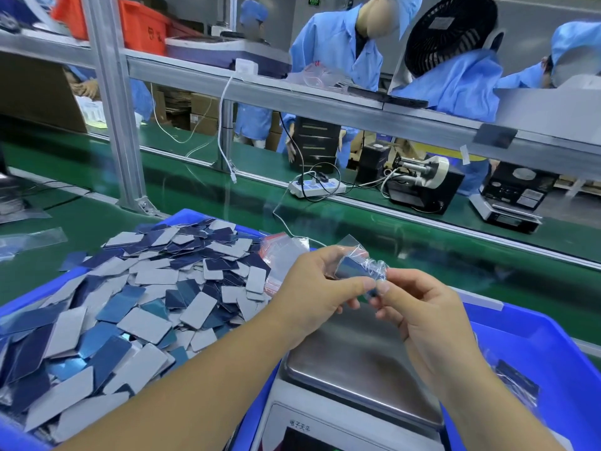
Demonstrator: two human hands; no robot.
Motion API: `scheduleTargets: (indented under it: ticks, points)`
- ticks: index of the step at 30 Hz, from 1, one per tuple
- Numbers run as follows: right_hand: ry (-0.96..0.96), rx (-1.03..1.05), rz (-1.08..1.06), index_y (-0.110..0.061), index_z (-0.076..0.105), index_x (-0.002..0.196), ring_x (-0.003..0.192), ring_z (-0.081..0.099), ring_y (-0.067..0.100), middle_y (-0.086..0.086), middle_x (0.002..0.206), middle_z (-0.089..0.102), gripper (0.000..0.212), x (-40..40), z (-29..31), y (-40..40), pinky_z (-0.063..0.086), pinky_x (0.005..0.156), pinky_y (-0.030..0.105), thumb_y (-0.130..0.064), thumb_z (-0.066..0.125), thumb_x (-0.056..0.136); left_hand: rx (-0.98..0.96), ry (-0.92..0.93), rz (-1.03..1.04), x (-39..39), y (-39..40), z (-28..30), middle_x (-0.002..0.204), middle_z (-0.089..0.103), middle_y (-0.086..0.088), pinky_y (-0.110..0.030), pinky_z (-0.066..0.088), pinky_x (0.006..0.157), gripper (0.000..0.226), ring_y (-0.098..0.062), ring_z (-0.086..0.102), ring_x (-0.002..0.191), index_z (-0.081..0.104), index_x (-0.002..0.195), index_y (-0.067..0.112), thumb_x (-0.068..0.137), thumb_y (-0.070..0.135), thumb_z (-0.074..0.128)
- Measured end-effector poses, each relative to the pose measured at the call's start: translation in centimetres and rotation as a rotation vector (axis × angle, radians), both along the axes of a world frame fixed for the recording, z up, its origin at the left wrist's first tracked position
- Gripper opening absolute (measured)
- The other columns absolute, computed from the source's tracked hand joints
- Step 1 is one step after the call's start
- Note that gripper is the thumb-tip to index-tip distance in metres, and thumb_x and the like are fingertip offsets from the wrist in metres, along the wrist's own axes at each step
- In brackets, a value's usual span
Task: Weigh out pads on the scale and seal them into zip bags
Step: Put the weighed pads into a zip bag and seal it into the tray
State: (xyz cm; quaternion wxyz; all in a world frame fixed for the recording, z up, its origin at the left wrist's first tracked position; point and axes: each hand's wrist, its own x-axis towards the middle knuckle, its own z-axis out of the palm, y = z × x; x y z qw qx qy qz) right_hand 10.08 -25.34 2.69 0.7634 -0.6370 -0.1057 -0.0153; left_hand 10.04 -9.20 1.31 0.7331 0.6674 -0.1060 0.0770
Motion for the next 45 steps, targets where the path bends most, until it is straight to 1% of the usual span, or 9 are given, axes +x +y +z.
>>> scheduleTargets:
  ticks: [6,12,14,18,23,32,38,42,45]
  points:
    - [-0.011,-0.054,-0.07,-0.019,0.078,0.078,0.058,0.061,0.015,0.01,0.069,0.069,0.017,0.1,-0.2,0.0,0.045,0.047,0.021,-0.002,0.077,0.075,-0.03,0.006,-0.05,-0.2,-0.8,-0.4,0.065,0.07,0.005,-0.018,0.043,0.049,0.014,-0.009,0.058,0.05,0.072,0.076,0.039,0.069,0.036,0.084]
    - [-0.075,-0.044,-0.052,-0.021,0.079,0.081,0.059,0.066,0.016,0.008,0.073,0.072,0.015,-0.3,0.4,0.1,0.043,0.044,0.021,-0.028,0.074,0.069,-0.12,0.05,-0.015,0.1,-0.4,-0.2,0.075,0.073,0.004,-0.017,0.044,0.052,0.033,-0.007,0.062,0.06,0.07,0.1,0.026,0.068,0.024,0.081]
    - [-0.113,-0.094,-0.05,-0.025,0.079,0.084,0.062,0.068,0.017,0.008,0.076,0.073,0.009,-0.4,0.5,0.2,0.044,0.044,0.021,-0.023,0.074,0.077,-0.156,0.046,-0.007,0.2,-0.3,-0.2,0.078,0.074,0.006,-0.014,0.045,0.055,0.033,-0.004,0.063,0.065,0.071,0.101,0.023,0.071,0.016,0.08]
    - [-0.191,-0.212,-0.106,-0.028,0.076,0.083,0.062,0.066,0.011,0.004,0.076,0.074,0.024,-0.3,0.1,0.0,0.046,0.05,0.016,-0.003,0.075,0.082,-0.151,0.056,-0.016,0.3,-0.3,-0.4,0.085,0.072,0.003,-0.017,0.047,0.067,0.044,-0.006,0.062,0.075,0.069,0.11,0.026,0.069,0.015,0.08]
    - [-0.272,-0.233,-0.165,-0.032,0.073,0.09,0.077,0.069,0.009,-0.003,0.085,0.074,0.031,0.2,0.1,-0.6,0.055,0.069,0.019,-0.004,0.08,0.079,-0.115,0.057,-0.101,0.2,-0.5,-0.6,0.092,0.076,-0.002,-0.021,0.053,0.071,0.041,-0.011,0.069,0.083,0.069,0.105,0.024,0.068,0.011,0.08]
    - [-0.505,-0.49,-0.18,-0.041,0.064,0.096,0.081,0.07,0.015,-0.01,0.085,0.074,0.047,-0.1,-0.4,-0.5,0.055,0.075,0.026,0.002,0.076,0.08,0.074,0.011,-0.078,-0.2,-0.7,-0.7,0.091,0.076,0.007,-0.022,0.054,0.071,0.041,-0.009,0.067,0.077,0.067,0.104,0.03,0.068,0.015,0.078]
    - [-0.703,-0.659,-0.17,-0.041,0.062,0.095,0.086,0.066,0.012,-0.012,0.088,0.068,0.053,-0.1,-0.5,-0.5,0.051,0.077,0.021,0.006,0.077,0.077,0.222,-0.012,-0.024,-0.1,-1.0,-1.0,0.098,0.077,0.001,-0.044,0.058,0.091,0.035,-0.022,0.073,0.091,0.07,0.096,0.039,0.073,0.013,0.069]
    - [-0.589,-0.648,-0.151,-0.04,0.062,0.096,0.095,0.062,0.009,-0.016,0.095,0.065,0.029,0.2,-0.2,-0.9,0.048,0.078,0.02,-0.019,0.071,0.078,0.215,0.019,0.014,0.3,-0.6,-1.0,0.092,0.077,0.005,-0.028,0.057,0.072,0.039,-0.013,0.066,0.073,0.068,0.105,0.035,0.074,0.011,0.072]
    - [-0.43,-0.613,-0.14,-0.038,0.064,0.095,0.089,0.063,0.005,-0.014,0.092,0.067,0.031,0.9,-0.3,-1.3,0.049,0.074,0.018,-0.013,0.078,0.082,0.155,0.051,0.006,0.4,-0.4,-0.8,0.09,0.078,0.008,-0.02,0.054,0.075,0.039,-0.005,0.067,0.077,0.067,0.103,0.033,0.074,0.008,0.079]
